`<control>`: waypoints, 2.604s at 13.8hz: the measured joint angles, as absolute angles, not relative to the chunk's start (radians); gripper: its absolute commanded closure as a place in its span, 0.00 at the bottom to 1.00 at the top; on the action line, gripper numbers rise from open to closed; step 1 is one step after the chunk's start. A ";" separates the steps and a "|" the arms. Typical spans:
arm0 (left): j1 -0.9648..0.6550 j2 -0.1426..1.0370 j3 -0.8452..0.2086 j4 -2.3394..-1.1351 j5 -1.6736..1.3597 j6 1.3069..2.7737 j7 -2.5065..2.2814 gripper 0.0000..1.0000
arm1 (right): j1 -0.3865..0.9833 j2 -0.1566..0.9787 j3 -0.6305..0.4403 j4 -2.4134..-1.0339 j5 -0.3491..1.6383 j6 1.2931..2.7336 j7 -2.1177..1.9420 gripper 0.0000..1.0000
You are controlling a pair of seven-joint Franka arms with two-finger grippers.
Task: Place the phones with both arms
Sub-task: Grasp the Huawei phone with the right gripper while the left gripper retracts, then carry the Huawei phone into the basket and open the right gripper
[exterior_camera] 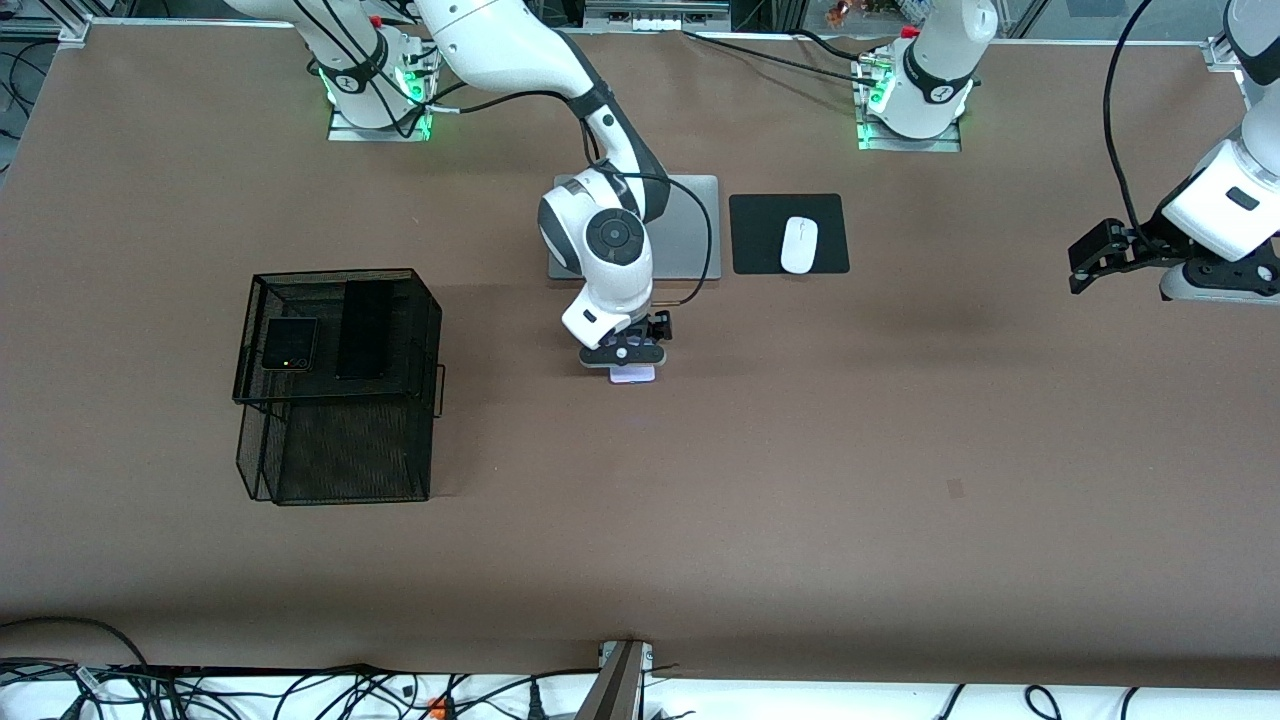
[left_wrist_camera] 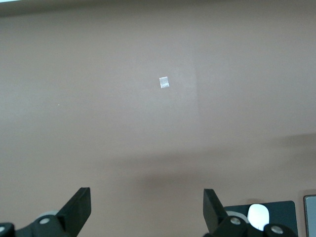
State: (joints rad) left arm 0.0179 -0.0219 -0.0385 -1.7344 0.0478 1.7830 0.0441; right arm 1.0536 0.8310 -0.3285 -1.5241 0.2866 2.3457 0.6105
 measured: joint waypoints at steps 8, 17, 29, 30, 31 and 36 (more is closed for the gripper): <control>0.019 -0.021 -0.044 -1.716 0.048 1.767 0.044 0.00 | 1.054 0.860 -0.314 -1.521 0.287 2.396 0.606 0.92; 0.018 -0.018 -0.051 -1.710 0.048 1.754 0.044 0.00 | 1.055 0.721 -0.434 -1.309 0.287 1.932 0.604 1.00; 0.017 -0.017 -0.054 -1.708 0.048 1.740 0.044 0.00 | 0.545 0.665 -0.574 -1.295 0.319 1.815 -0.046 1.00; 0.017 -0.017 -0.055 -1.708 0.048 1.739 0.044 0.00 | 0.524 0.688 -0.568 -1.295 0.320 1.846 -0.064 1.00; 0.017 -0.017 -0.055 -1.708 0.048 1.738 0.044 0.00 | 0.508 0.714 -0.556 -1.295 0.325 1.882 -0.074 1.00; 0.017 -0.017 -0.055 -1.707 0.048 1.729 0.044 0.00 | 0.463 0.853 -0.500 -1.295 0.398 2.025 -0.117 1.00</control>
